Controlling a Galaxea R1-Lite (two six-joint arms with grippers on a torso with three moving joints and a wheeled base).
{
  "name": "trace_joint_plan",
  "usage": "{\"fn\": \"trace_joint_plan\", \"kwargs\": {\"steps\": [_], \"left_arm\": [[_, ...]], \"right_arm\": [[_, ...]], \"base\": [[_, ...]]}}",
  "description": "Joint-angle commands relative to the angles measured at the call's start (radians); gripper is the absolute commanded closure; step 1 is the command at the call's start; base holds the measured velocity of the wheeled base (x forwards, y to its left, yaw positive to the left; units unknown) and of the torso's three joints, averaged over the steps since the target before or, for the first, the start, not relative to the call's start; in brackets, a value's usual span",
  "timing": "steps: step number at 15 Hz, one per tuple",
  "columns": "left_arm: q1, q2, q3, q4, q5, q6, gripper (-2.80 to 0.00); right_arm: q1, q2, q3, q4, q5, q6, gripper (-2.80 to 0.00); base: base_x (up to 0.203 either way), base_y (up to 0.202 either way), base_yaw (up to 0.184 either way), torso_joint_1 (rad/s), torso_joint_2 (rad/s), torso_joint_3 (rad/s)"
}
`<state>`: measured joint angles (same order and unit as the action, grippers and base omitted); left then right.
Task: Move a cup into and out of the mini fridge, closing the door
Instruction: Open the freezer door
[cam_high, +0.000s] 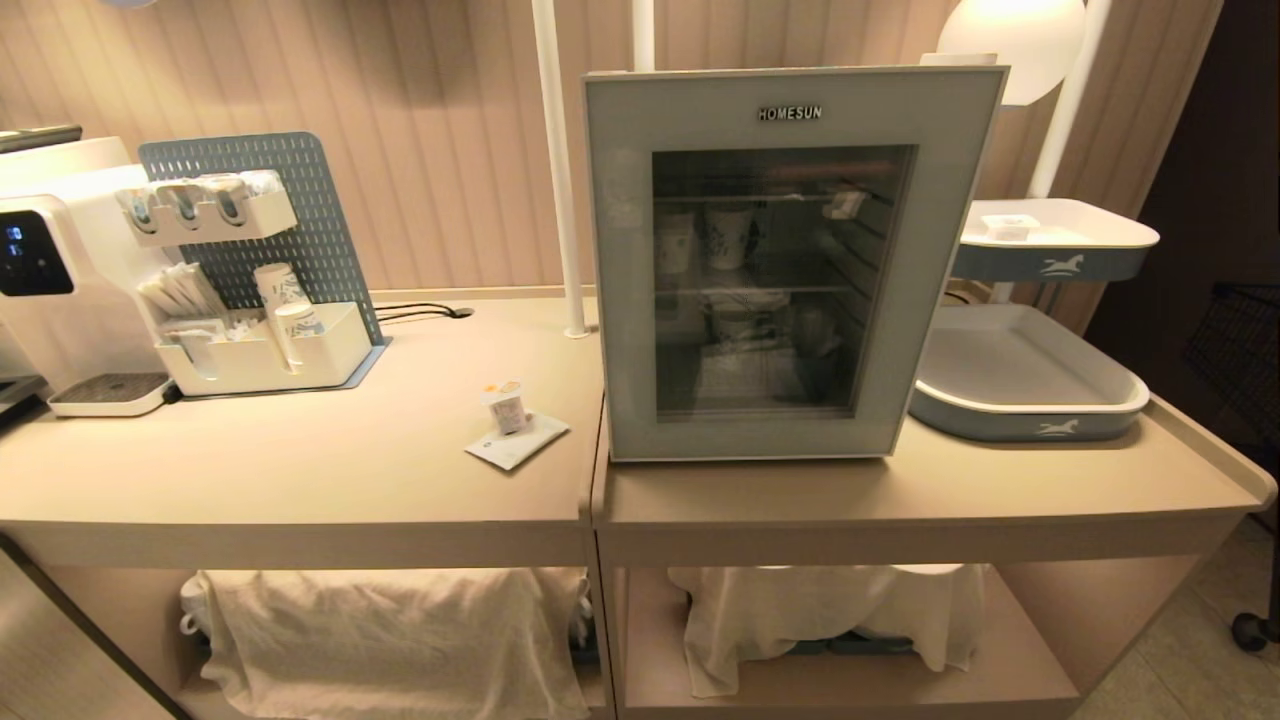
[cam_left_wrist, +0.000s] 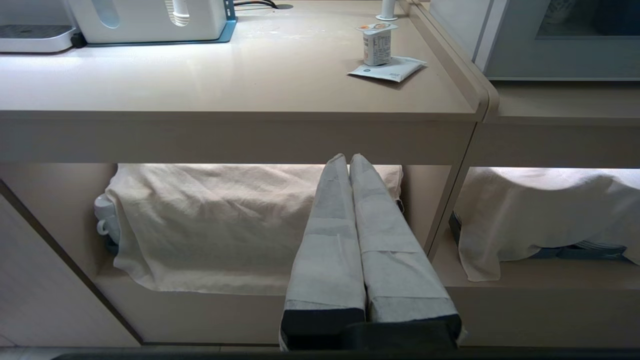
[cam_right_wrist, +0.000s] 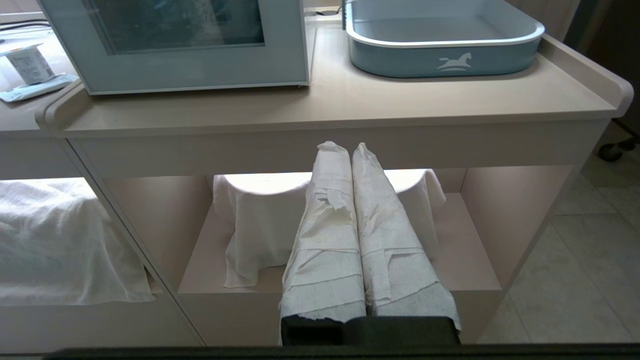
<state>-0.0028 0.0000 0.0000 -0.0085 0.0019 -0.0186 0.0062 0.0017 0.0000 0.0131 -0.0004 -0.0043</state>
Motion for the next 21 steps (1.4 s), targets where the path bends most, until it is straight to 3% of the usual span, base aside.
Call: {"fn": "trace_joint_plan", "kwargs": {"steps": [1,21], "left_arm": [[0.000,0.002,0.000,-0.001,0.001,-0.001,0.00],[-0.002,0.000,-0.005,0.018,0.001,0.008,0.00]], "right_arm": [[0.000,0.001,0.000,0.001,0.000,0.000,0.00],[0.000,0.001,0.000,-0.001,-0.001,0.001,0.00]], "base": [[0.000,0.000,0.000,0.000,0.00,0.000],[0.000,0.000,0.000,0.000,0.00,0.000]]}}
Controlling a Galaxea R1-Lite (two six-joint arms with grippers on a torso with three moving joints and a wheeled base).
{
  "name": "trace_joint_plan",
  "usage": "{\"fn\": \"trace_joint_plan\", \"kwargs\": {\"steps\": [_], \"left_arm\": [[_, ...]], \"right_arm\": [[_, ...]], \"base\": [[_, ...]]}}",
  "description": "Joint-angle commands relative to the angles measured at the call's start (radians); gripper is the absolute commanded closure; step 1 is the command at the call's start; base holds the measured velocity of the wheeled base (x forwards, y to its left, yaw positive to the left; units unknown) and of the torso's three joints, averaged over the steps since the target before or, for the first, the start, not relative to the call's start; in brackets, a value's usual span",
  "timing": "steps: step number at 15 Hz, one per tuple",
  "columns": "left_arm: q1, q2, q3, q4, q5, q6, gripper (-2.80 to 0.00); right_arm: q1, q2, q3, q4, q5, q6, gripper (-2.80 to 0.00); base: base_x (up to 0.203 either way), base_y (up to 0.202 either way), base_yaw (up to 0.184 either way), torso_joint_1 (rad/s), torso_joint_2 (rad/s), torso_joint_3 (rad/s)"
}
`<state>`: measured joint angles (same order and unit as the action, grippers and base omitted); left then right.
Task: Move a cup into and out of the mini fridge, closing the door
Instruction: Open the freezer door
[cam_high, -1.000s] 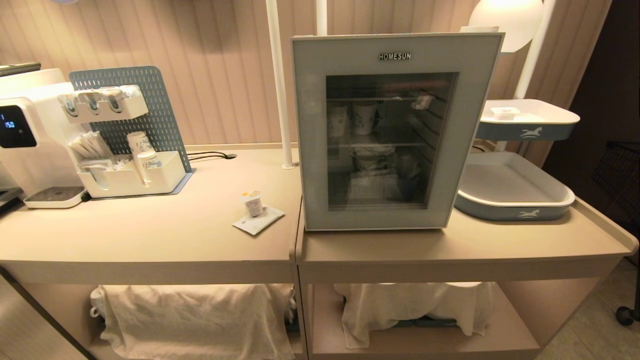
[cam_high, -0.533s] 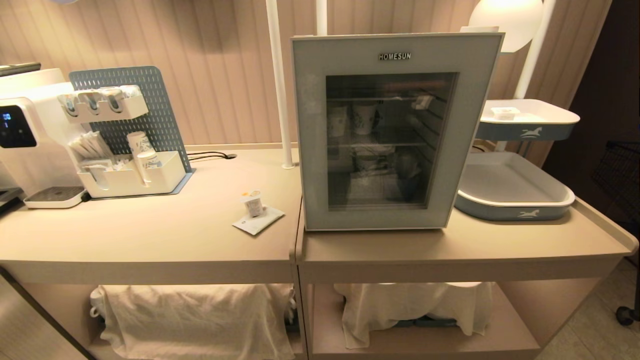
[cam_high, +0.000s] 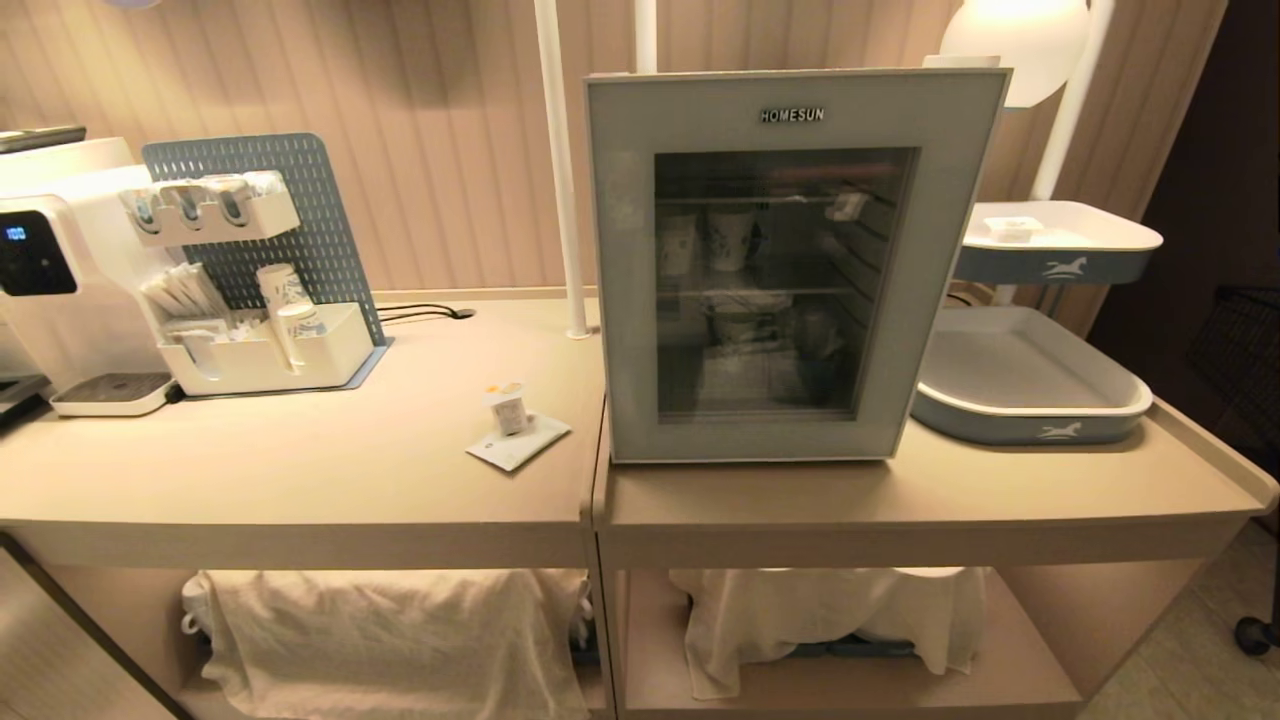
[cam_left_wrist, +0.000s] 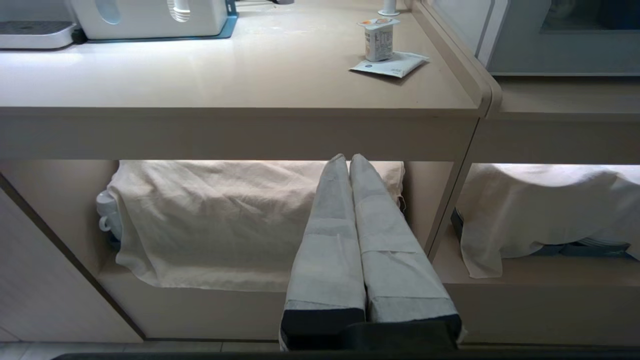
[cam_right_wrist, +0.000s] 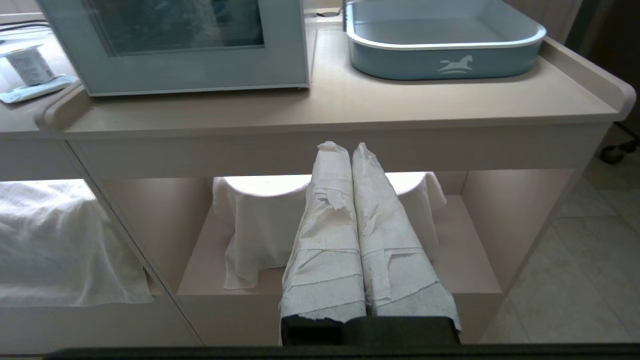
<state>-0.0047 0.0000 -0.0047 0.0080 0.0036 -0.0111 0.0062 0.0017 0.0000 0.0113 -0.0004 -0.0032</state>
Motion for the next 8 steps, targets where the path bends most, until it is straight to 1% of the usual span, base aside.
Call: {"fn": "trace_joint_plan", "kwargs": {"steps": [1,3,6,8], "left_arm": [[0.000,0.002,0.000,0.001,-0.001,0.000,0.00],[0.000,0.000,0.000,0.001,-0.001,0.000,0.00],[0.000,0.000,0.000,0.000,-0.001,-0.003,0.00],[0.000,0.000,0.000,0.000,-0.001,-0.003,0.00]], "right_arm": [[0.000,0.001,0.000,0.001,0.000,0.000,0.00],[0.000,0.001,0.000,0.001,0.000,0.000,0.00],[0.000,0.001,0.000,0.001,0.000,0.000,0.00],[0.000,0.001,0.000,0.001,-0.001,0.000,0.00]], "base": [[0.000,0.000,0.000,0.000,0.00,0.000],[0.004,-0.095,0.005,0.005,0.01,0.001],[0.000,-0.177,0.002,0.001,0.00,0.000],[0.000,-0.094,-0.005,0.001,0.00,0.004]]}}
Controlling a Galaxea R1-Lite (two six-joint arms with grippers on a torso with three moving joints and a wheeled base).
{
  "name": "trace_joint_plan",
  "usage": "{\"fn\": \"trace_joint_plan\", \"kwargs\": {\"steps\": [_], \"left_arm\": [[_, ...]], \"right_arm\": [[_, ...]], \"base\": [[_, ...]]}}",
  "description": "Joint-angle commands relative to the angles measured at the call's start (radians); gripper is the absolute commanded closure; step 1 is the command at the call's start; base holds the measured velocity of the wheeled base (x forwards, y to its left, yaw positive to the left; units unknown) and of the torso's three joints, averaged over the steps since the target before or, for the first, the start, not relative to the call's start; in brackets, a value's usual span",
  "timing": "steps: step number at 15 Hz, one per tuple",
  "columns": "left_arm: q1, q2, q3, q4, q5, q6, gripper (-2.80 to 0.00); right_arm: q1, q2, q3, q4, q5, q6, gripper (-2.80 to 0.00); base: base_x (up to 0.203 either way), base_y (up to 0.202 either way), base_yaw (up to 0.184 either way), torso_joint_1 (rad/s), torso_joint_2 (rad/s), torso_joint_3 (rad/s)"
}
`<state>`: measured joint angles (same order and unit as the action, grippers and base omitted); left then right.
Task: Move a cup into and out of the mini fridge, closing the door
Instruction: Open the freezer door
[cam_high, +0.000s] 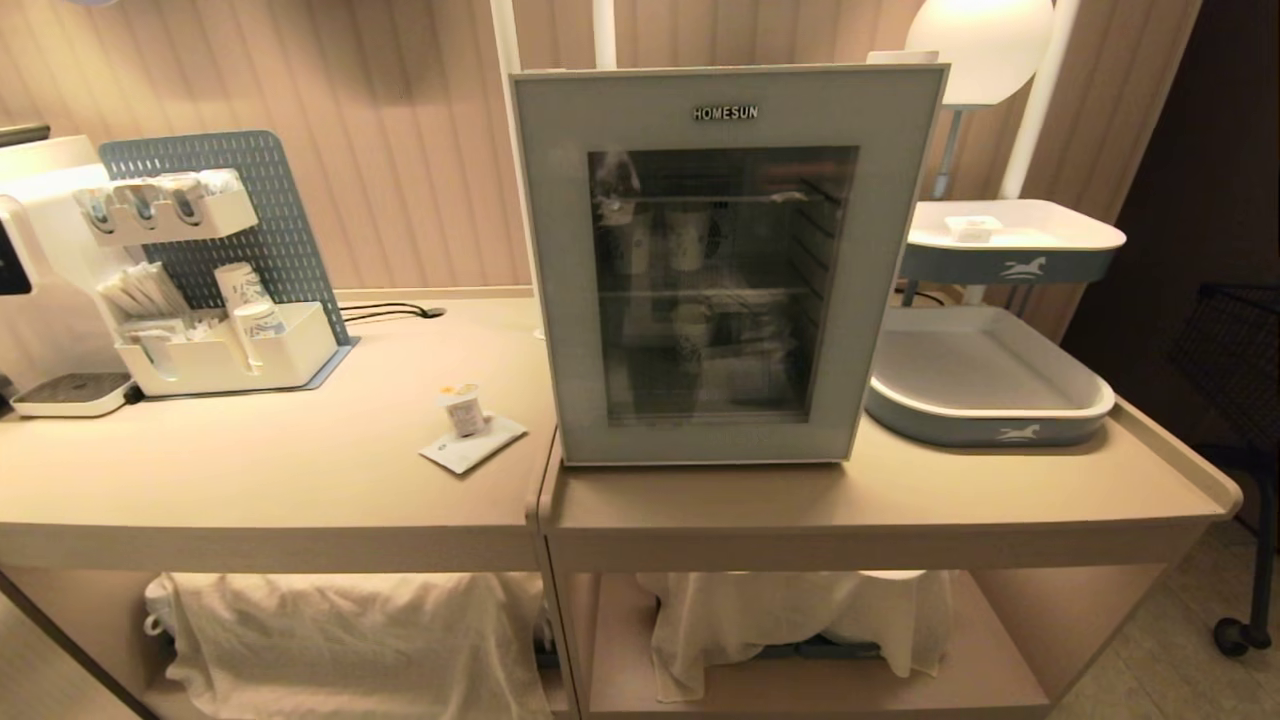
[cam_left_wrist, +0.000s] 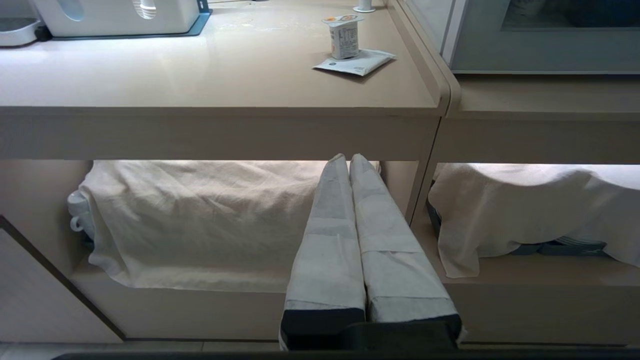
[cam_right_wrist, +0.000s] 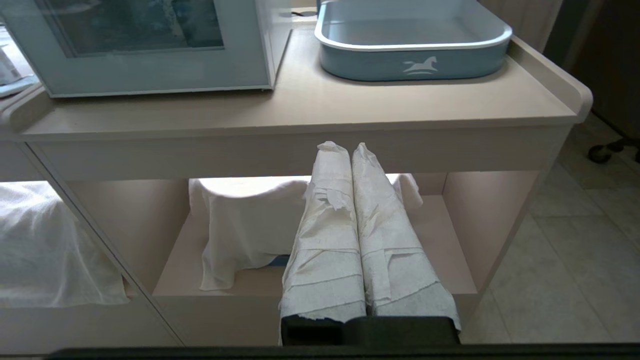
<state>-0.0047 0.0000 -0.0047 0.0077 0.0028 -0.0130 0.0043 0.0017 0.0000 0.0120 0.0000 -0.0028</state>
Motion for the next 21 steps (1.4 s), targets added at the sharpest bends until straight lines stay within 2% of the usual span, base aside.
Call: {"fn": "trace_joint_plan", "kwargs": {"steps": [1,7,13,15,17,18,19,21], "left_arm": [[0.000,0.000,0.000,0.000,0.000,-0.001,0.00],[0.000,0.000,0.000,0.000,0.000,0.004,0.00],[0.000,0.000,0.000,-0.001,0.000,0.002,0.00],[0.000,0.003,-0.052,0.008,0.009,0.005,0.00],[0.000,0.038,-0.258,0.110,0.027,0.002,0.00],[0.000,0.075,-0.421,0.211,0.034,-0.013,0.00],[0.000,0.132,-0.639,0.338,0.037,-0.044,0.00],[-0.022,0.304,-1.033,0.572,0.027,-0.127,0.00]], "right_arm": [[0.002,0.001,0.000,0.000,0.000,0.000,0.00],[0.002,0.001,0.000,0.000,-0.001,0.000,0.00],[0.002,0.001,0.000,0.000,0.000,0.000,0.00],[0.002,0.001,0.000,0.000,0.000,0.000,0.00],[0.002,0.001,0.000,0.002,0.000,0.000,0.00],[0.002,0.001,0.000,0.002,0.000,0.000,0.00],[0.002,0.001,0.000,0.002,0.000,0.000,0.00],[0.002,0.001,0.000,0.002,0.000,0.000,0.00]], "base": [[0.000,0.000,0.000,0.000,0.00,0.000],[0.000,0.000,0.000,0.000,0.00,0.000],[0.137,0.000,-0.002,0.004,0.00,0.001],[0.000,0.000,0.000,0.000,0.00,0.000],[0.000,0.000,0.000,0.000,0.00,0.000],[0.000,0.000,0.000,0.000,0.00,0.000],[0.000,0.000,0.000,0.000,0.00,0.000],[0.000,0.000,0.000,0.000,0.00,0.000]]}}
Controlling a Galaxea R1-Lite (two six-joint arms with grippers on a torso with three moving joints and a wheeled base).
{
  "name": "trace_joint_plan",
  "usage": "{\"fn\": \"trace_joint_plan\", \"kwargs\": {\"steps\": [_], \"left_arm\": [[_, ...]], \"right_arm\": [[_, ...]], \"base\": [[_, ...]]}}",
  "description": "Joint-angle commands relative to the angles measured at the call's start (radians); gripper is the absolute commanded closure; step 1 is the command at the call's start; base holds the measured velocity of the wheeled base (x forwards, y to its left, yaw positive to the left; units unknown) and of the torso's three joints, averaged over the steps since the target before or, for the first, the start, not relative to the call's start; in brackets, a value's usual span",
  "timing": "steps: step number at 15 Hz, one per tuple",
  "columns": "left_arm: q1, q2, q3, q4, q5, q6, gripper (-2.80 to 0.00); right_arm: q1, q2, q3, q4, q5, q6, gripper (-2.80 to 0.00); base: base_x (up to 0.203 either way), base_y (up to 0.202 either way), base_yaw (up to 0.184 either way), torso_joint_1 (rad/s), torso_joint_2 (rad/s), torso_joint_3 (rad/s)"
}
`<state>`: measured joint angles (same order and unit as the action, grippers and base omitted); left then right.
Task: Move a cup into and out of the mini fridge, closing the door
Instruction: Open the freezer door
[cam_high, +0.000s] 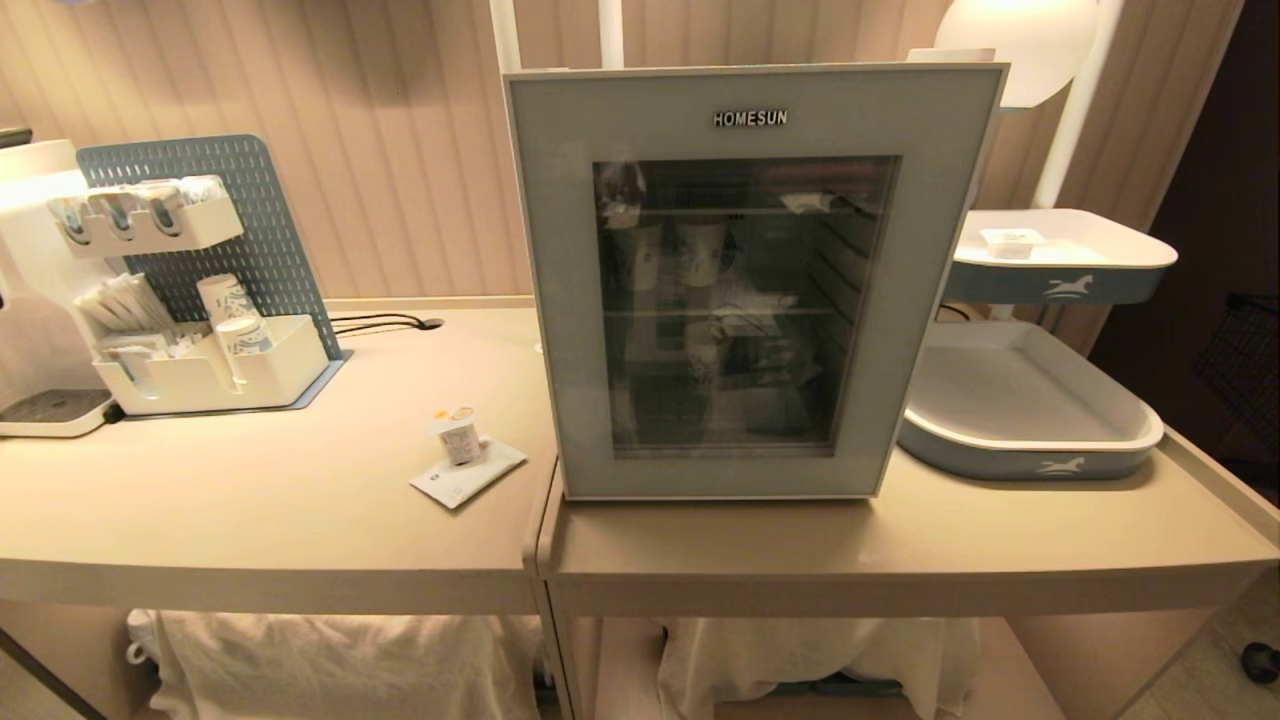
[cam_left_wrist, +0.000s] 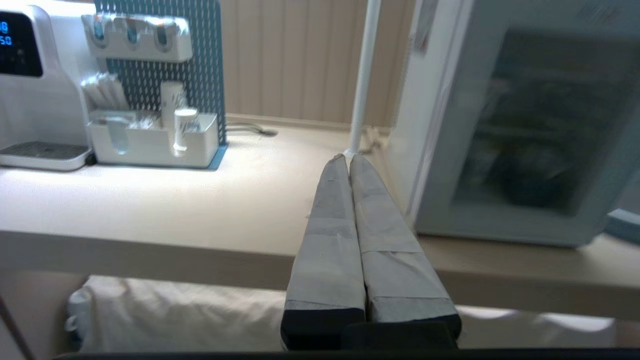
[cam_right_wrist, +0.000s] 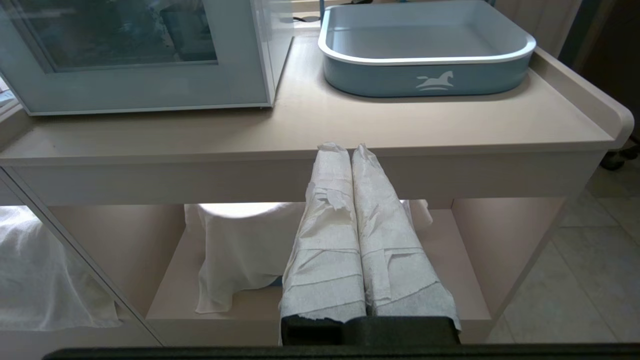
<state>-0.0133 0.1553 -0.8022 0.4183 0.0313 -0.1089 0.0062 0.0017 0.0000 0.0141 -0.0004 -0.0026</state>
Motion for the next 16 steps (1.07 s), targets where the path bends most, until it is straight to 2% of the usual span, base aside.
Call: {"fn": "trace_joint_plan", "kwargs": {"steps": [1,3,5,6,8,9,10,11,12,13,14,16], "left_arm": [[-0.055,0.284,-0.387,0.246,-0.005,-0.083,0.00],[-0.199,0.535,-0.561,0.321,-0.006,-0.171,0.00],[-0.282,0.766,-0.586,0.272,-0.011,-0.201,0.00],[-0.296,0.890,-0.582,0.221,-0.017,-0.198,-2.80],[-0.270,1.133,-0.593,0.117,-0.078,-0.190,-2.80],[-0.234,1.246,-0.601,0.063,-0.163,-0.188,-2.80],[-0.188,1.332,-0.598,0.002,-0.317,-0.183,-2.80],[-0.142,1.380,-0.573,-0.074,-0.513,-0.172,-2.80],[-0.089,1.401,-0.510,-0.219,-0.710,-0.153,-2.80],[-0.054,1.414,-0.424,-0.399,-0.819,-0.139,-2.80],[-0.033,1.439,-0.338,-0.615,-0.882,-0.127,-2.80],[-0.011,1.512,-0.216,-1.021,-0.943,-0.121,-2.80]], "right_arm": [[0.000,0.001,0.000,0.000,0.000,0.000,0.00],[0.000,0.001,0.000,0.000,0.000,0.000,0.00],[0.000,0.001,0.000,0.000,0.000,0.000,0.00],[0.000,0.001,0.000,0.000,0.000,0.000,0.00],[0.000,0.001,0.000,0.000,0.000,0.000,0.00],[0.000,0.001,0.000,0.000,0.000,0.000,0.00],[0.000,0.001,0.000,0.000,0.000,0.000,0.00],[0.000,0.001,0.000,0.000,0.000,0.000,0.00],[0.000,0.001,0.000,0.000,0.000,0.000,0.00],[0.000,0.001,0.000,0.000,0.000,0.000,0.00],[0.000,0.001,0.000,0.000,0.000,0.000,0.00],[0.000,0.001,0.000,0.000,0.000,0.000,0.00]], "base": [[0.000,0.000,0.000,0.000,0.00,0.000],[0.000,0.000,0.000,0.000,0.00,0.000],[0.000,0.000,0.000,0.000,0.00,0.000],[0.000,0.000,0.000,0.000,0.00,0.000],[0.000,0.000,0.000,0.000,0.00,0.000],[0.000,0.000,0.000,0.000,0.00,0.000],[0.000,0.000,0.000,0.000,0.00,0.000],[0.000,0.000,0.000,0.000,0.00,0.000],[0.000,0.000,0.000,0.000,0.00,0.000],[0.000,0.000,0.000,0.000,0.00,0.000],[0.000,0.000,0.000,0.000,0.00,0.000],[0.000,0.000,0.000,0.000,0.00,0.000]]}}
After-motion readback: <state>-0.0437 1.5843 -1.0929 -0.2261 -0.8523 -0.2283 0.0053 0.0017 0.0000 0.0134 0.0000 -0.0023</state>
